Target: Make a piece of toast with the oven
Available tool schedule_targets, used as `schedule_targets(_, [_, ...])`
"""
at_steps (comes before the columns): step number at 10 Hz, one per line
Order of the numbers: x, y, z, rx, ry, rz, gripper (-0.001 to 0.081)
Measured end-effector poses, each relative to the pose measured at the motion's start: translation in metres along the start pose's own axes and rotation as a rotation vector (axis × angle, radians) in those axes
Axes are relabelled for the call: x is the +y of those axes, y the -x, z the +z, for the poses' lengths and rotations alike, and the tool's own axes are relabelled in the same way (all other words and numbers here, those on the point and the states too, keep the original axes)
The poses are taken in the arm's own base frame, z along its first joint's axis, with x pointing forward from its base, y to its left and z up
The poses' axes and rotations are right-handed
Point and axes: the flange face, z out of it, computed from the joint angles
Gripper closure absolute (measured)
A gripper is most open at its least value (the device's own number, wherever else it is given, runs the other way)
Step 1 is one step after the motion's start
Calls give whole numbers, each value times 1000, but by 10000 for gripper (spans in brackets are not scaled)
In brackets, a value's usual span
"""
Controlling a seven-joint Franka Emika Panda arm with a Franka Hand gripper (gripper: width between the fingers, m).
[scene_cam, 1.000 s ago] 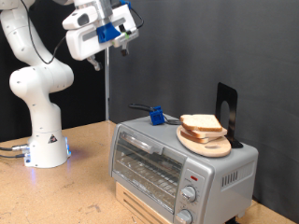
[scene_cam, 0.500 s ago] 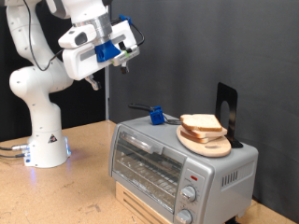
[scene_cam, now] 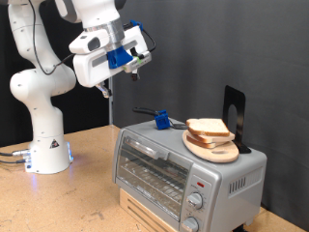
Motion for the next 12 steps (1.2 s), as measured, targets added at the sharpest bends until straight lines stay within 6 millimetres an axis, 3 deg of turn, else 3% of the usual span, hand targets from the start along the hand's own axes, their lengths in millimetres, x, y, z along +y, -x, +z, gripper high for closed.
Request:
schedule_targets(2, [4, 0, 18, -5, 24, 42, 0])
schedule_targets(8, [8, -10, 114, 29, 111, 72, 0])
schedule_targets(12, [22, -7, 151, 38, 148, 72, 0])
